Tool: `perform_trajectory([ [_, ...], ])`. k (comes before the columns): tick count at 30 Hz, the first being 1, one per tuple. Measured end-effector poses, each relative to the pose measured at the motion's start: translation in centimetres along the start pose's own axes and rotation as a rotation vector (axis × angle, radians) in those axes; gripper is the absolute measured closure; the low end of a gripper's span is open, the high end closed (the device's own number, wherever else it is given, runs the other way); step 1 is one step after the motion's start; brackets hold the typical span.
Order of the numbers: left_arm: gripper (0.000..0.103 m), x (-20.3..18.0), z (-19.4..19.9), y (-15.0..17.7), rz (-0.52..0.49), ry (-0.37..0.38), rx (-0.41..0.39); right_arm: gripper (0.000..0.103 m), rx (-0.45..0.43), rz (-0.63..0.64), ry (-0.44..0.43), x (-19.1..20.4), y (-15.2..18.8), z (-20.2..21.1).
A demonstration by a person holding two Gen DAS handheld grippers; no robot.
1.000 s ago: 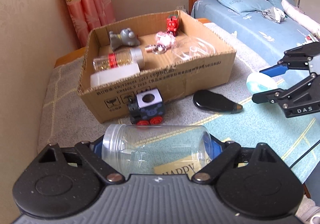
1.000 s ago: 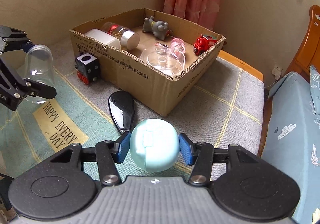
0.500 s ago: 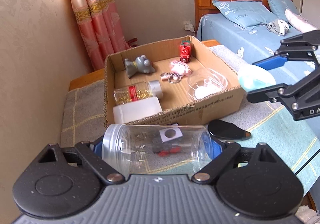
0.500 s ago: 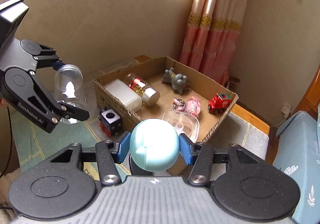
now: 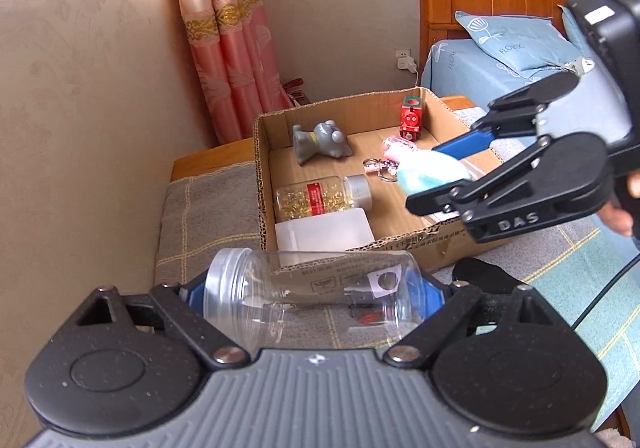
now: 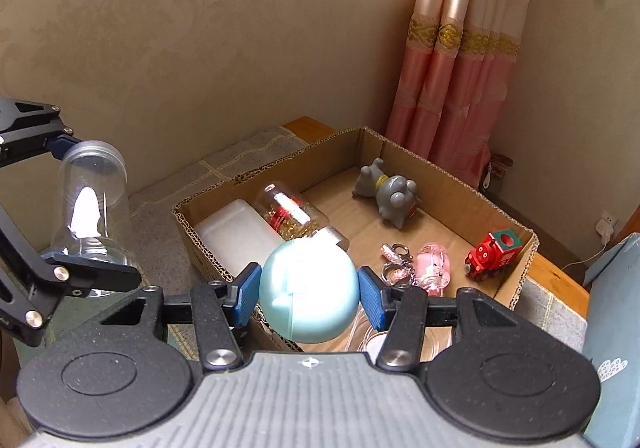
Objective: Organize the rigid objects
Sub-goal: 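Carry the case and jar into the box and open both tools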
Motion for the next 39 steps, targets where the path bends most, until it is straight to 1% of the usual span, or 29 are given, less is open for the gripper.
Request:
perform_trajectory([
  [3, 0.011, -0.1, -0.1, -0.3, -0.010, -0.002, -0.004, 0.045, 0.024, -0.003, 0.010, 0.1, 0.3, -1.0],
  [8, 0.011, -0.1, -0.5, -0.8, -0.017, 0.006, -0.009, 0.044, 0.039, 0.006, 0.008, 0.5, 0.4, -1.4],
  [9, 0.011, -0.2, -0.5, -0.8, -0.015, 0.009, -0.009, 0.040, 0.036, 0.013, 0.021, 0.6, 0.4, -1.3],
  [10, 0.011, -0.2, -0.6, -0.8, -0.012, 0.014, -0.009, 0.038, 0.033, 0.022, 0.033, 0.7, 0.3, -1.1],
  [13, 0.011, -0.4, -0.6, -0.8, -0.006, 0.032, -0.009, 0.028, 0.018, 0.024, 0.032, 0.8, 0.1, -0.6],
  [14, 0.011, -0.5, -0.7, -0.8, -0.007, 0.035, -0.009, 0.020, 0.009, 0.019, 0.036, 0.7, 0.0, -0.3],
  [15, 0.011, -0.6, -0.7, -0.8, -0.009, 0.036, -0.009, 0.014, 0.003, 0.017, 0.041, 0.8, 0.0, 0.0],
  [19, 0.011, -0.6, -0.6, -1.1, -0.011, 0.040, -0.014, 0.007, -0.005, 0.009, 0.047, 0.9, 0.2, 0.8],
  [21, 0.011, -0.6, -0.5, -1.4, -0.014, 0.041, -0.019, 0.003, 0.003, -0.004, 0.075, 0.8, 0.5, 1.2],
  [23, 0.011, -0.5, -0.4, -1.8, -0.018, 0.038, -0.025, 0.000, 0.004, -0.025, 0.093, 0.7, 0.9, 1.7],
  [25, 0.011, -0.4, -0.5, -2.5, -0.023, 0.037, -0.030, 0.000, 0.005, -0.054, 0.103, 0.6, 1.5, 2.3],
  [31, 0.011, -0.2, -2.0, -5.4, -0.020, 0.047, -0.026, 0.000, 0.043, -0.127, 0.179, 0.7, 3.1, 4.0],
  [35, 0.011, -0.3, -3.8, -8.2, 0.016, 0.092, -0.007, 0.000, 0.045, -0.185, 0.222, 1.1, 4.3, 5.5],
  [39, 0.011, -0.8, -6.7, -10.4, 0.013, 0.081, 0.030, 0.000, 0.026, -0.253, 0.246, 1.6, 5.5, 6.9],
])
Point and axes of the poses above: each gripper's, at about its wrist camera, not at the fingertips, and z roughly against the way its jaws point, x to its left, y to its underside, the point moved 5 cm from there along -z, roughly the way its jaws point, and after that the axes turned 4 degrees about z, right-handed, at the moved point
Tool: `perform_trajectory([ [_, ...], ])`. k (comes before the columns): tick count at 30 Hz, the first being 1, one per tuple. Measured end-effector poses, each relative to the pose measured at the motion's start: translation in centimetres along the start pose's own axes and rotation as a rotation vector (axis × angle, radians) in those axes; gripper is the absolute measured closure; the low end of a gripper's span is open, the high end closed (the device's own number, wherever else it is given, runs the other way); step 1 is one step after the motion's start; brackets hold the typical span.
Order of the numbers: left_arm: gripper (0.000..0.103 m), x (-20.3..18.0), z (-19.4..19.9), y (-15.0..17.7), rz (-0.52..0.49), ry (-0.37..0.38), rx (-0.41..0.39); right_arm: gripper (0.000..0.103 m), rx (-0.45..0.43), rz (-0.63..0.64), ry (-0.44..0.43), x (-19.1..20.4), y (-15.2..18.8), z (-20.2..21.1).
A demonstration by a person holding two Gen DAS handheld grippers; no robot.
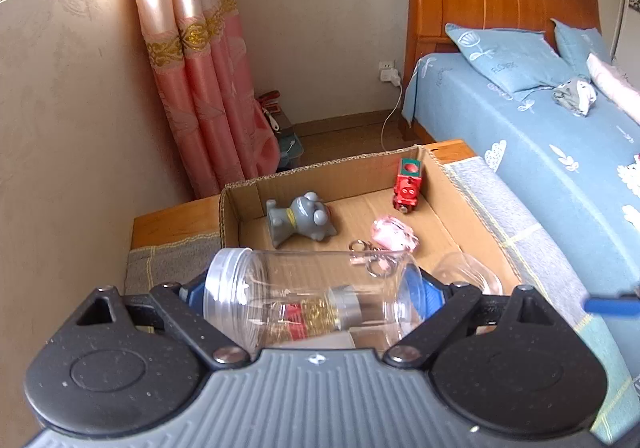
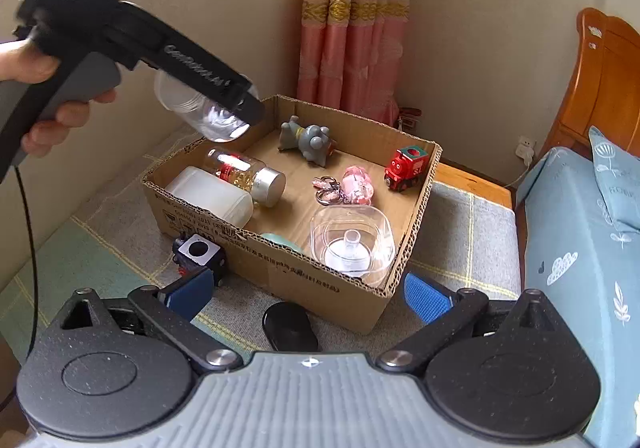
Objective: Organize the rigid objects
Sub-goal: 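Carry the case and jar into the box and open both tools, then move the left tool to the toy train while the right tool approaches the black mirror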
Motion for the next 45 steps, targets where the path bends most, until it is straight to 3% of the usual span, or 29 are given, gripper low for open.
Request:
perform_trajectory([
  [9, 0.011, 0.0, -6.0, -1.9, 0.036, -0.022, 0.083, 0.000, -0.018, -0.113, 0.047, -0.6, 1.7, 1.2],
  [18, 0.009, 0.9, -6.7, -1.9, 0.108, -0.021, 0.088, 0.000, -0.008, -0.140, 0.049, -1.2, 2.2, 0.8],
  [31, 0.009, -0.5, -3.7, 0.1, 0.036, -0.041, 0.062, 0.000, -0.022, -0.122, 0.035, -0.4, 2.0, 1.2],
  [45, 0.009, -1.8, 3.3, 4.1, 0.028, -0.056, 0.033, 0.000, -0.069, -0.136, -0.007, 0.5, 2.5, 2.9],
])
Point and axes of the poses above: each gripper's, at about its wrist camera, not at the fingertips, and z roughly against the way its jaws point, x to its left, y to its underside, the point moved 5 cm from there along -z, roughly the way its jaws point, and after that the axes turned 4 degrees about z, right-handed, at the moved point
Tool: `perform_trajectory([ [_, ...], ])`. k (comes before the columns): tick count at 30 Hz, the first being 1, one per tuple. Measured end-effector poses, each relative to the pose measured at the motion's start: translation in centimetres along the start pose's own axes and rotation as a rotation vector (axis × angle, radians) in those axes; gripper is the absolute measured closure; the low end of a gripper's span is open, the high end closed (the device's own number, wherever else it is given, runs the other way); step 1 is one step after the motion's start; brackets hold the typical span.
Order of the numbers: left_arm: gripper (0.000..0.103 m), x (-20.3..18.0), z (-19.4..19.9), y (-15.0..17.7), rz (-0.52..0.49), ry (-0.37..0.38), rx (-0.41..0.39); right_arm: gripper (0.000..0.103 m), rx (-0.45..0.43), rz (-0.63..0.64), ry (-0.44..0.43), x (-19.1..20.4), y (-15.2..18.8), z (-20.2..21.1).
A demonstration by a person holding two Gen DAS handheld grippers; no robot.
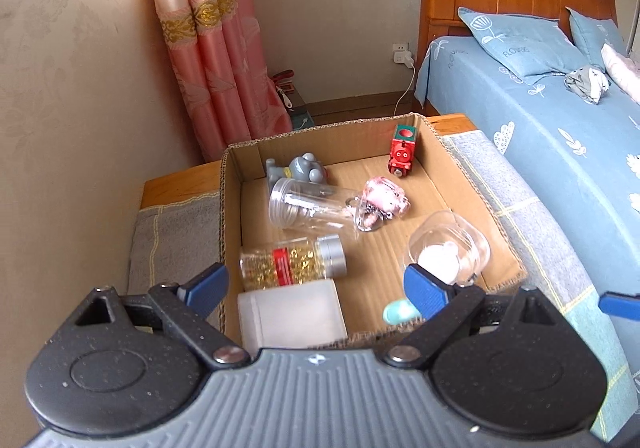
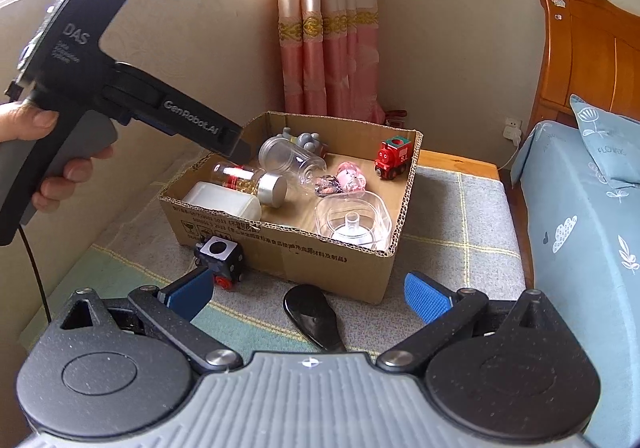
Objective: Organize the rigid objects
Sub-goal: 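Move the left tool to the toy train while the right tool approaches the black mirror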
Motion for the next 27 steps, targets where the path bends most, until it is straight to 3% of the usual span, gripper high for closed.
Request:
perform_trajectory([
  [7, 0.003, -0.3, 3.2, 4.6, 0.000, 0.009, -0.104, 0.000, 0.067, -0.021, 0.033, -0.9, 2.8, -2.3],
  [14, 0.003, -0.4, 1.8, 8.6, 0.040, -0.037, -0.093, 0.000, 0.147, -0.013, 0.099, -1.3, 5.9, -7.2],
  [18, 0.003, -0.5, 0.6, 10.4, 0.005, -0.100, -0.104, 0.000, 0.170, -0.014, 0.128, -1.9, 6.7, -8.7],
  [27, 0.003, -0.5, -2.6, 11.3, 0.045, -0.059, -0.044, 0.000, 0.187, -0.075, 0.245, -5.6, 7.4, -9.3],
])
Point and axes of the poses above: each gripper's, at about its wrist camera, not at the fingertips, and z roughly against the way its jaws point, x to its left, y to its underside, the point moved 5 cm from there along -z, roughly the way its jaws point, and after that the axes turned 4 degrees about z, right-handed, at the moved point
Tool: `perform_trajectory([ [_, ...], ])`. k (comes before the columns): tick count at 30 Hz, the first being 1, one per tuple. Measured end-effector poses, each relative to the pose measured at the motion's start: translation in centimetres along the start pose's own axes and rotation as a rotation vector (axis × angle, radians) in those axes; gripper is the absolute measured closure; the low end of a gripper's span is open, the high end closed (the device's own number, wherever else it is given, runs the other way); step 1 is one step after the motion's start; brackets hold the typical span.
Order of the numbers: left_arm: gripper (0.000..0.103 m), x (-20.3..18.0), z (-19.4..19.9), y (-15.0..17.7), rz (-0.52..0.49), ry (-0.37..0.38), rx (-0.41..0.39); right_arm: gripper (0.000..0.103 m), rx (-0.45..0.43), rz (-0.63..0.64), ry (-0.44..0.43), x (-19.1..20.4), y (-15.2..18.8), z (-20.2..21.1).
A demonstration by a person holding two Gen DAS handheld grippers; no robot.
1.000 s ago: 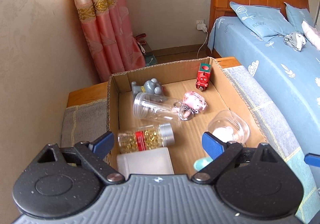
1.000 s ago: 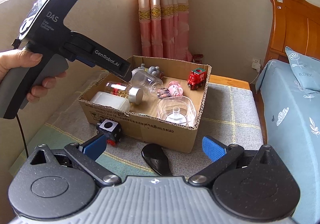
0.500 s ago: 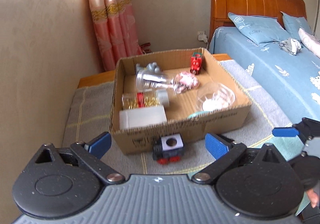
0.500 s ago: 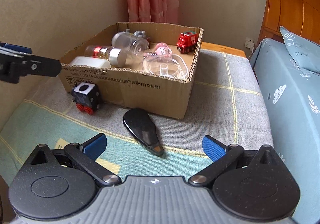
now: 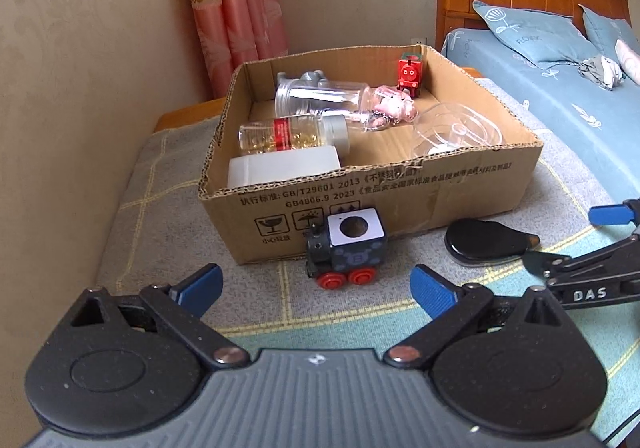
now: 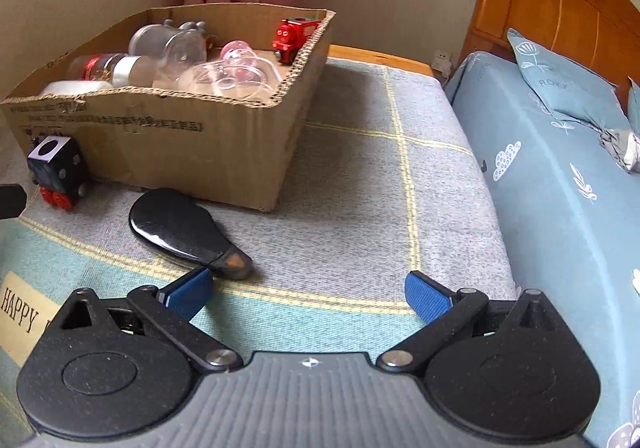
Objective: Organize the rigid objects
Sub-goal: 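Move the left tool to the toy train while the right tool approaches the black mirror, then grasp the black-and-blue toy train with the left tool while the right tool grasps the black oval mirror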
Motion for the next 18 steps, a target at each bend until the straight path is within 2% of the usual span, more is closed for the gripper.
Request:
perform_trajectory([
  [2, 0.003, 0.1, -0.6, -0.1, 0.017, 0.005, 0.005, 0.000, 0.010, -0.038, -0.029, -0.7, 0.2, -0.2],
  [5, 0.004, 0.0, -1.5, -0.2, 0.040, 0.028, 0.005, 0.000, -0.009, -0.027, -0.031, -0.6, 0.3, -0.3],
  [9, 0.010, -0.4, -3.0, -0.1, 0.059, 0.055, 0.026, 0.000, -0.018, -0.020, -0.040, -0.4, 0.4, -0.3],
  [10, 0.013, -0.6, -3.3, -0.1, 0.058, 0.060, 0.033, 0.000, -0.019, -0.019, -0.041, -0.4, 0.4, -0.3],
  [12, 0.026, -0.7, -3.8, -0.1, 0.063, 0.072, 0.046, 0.000, -0.020, -0.017, -0.043, -0.3, 0.3, -0.3],
  [16, 0.034, -0.4, -4.6, -0.1, 0.097, 0.084, 0.054, 0.000, -0.029, -0.012, -0.046, -0.3, 0.4, -0.2],
  [18, 0.048, -0.2, -4.8, 0.0, 0.113, 0.094, 0.060, 0.000, -0.030, -0.005, -0.052, -0.1, 0.4, -0.2],
])
Point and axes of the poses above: each gripper's, at about its wrist camera, not at the fingertips, and z roughly against the way its jaws point, x to its left, y to its underside, the point moved 5 cm from there along -z, roughly the way its jaws point, and after that the axes turned 4 degrees about z, right-handed, at the moved point
